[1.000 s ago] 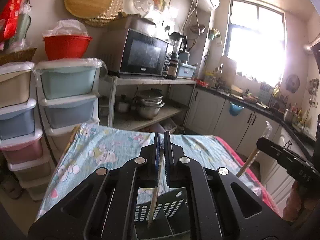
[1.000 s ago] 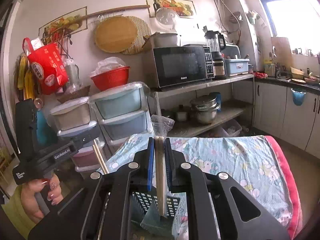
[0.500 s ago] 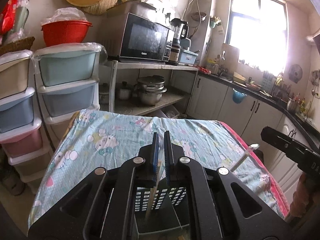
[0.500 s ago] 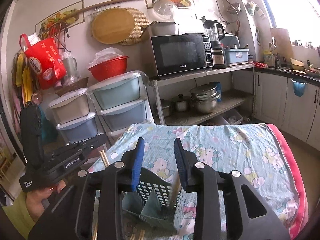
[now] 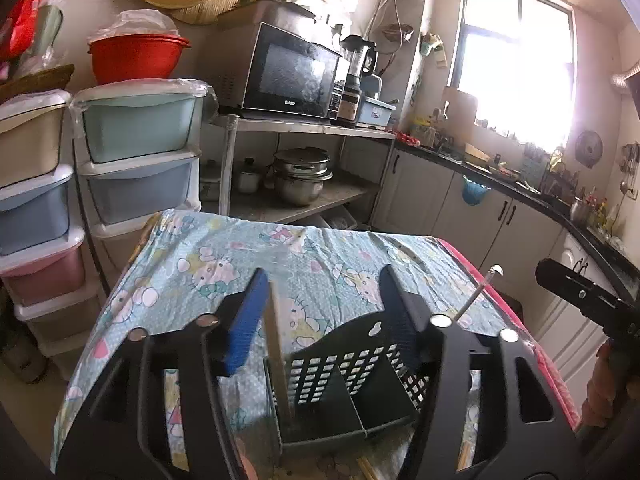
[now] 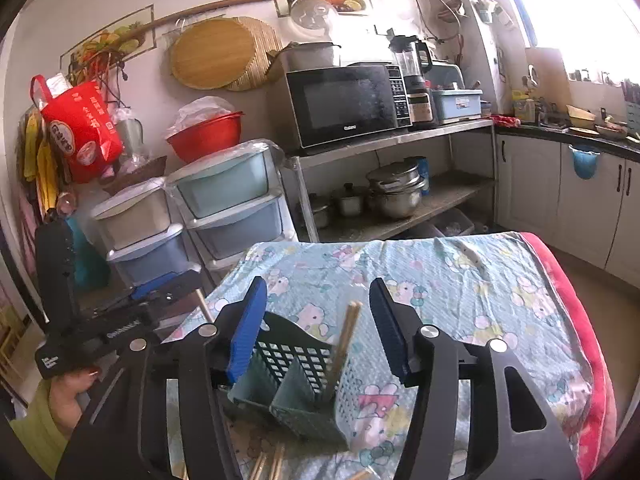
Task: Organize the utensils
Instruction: 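Lower the chopsticks upright into the caddy compartments and open both tools, then move both tools back down toward the chopsticks lying beside the caddy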
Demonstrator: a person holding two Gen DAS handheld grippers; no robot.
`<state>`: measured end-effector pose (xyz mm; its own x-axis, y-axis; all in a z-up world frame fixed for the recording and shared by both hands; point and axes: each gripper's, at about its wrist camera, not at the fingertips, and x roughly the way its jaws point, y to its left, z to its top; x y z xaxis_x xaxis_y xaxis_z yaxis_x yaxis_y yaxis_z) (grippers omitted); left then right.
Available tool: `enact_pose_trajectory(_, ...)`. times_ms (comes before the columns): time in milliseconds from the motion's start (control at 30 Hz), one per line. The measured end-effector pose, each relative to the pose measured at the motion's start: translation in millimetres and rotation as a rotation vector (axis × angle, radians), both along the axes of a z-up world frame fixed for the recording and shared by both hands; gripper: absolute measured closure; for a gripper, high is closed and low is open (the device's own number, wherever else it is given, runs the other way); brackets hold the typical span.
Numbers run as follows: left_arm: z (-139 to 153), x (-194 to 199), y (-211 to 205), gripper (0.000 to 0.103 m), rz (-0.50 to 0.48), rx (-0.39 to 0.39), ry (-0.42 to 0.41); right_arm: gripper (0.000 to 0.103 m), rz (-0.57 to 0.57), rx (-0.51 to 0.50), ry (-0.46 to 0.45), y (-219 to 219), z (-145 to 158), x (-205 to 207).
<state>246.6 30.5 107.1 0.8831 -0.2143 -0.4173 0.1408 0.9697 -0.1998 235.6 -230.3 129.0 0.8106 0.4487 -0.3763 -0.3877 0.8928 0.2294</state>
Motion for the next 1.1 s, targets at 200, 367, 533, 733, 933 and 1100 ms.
enact_pose_trajectory(200, -1, -10, 3, 0.024, 0.005, -0.014, -0.002, 0.047, -0.011, -0.008, 0.011, -7, -6, -8)
enact_pose_trajectory(367, -5, -21, 4, 0.011, 0.013, -0.015, 0.005, 0.045, -0.013, -0.019, 0.023, -9, -12, -14)
enact_pose_trajectory(533, -8, -34, 5, 0.011, 0.018, -0.026, 0.011, 0.044, -0.016, -0.029, 0.041, -13, -21, -21)
enact_pose_trajectory(733, -13, -50, 6, 0.011, 0.031, -0.043, 0.015, 0.044, -0.012, -0.033, 0.06, -16, -28, -29)
enact_pose_trajectory(933, -19, -62, 4, 0.011, 0.036, -0.046, 0.023, 0.044, -0.007, -0.04, 0.07, -18, -34, -39)
enact_pose_trajectory(1100, -25, -69, 4, 0.011, 0.037, -0.044, 0.04, 0.044, 0.006, -0.049, 0.082, -18, -39, -46)
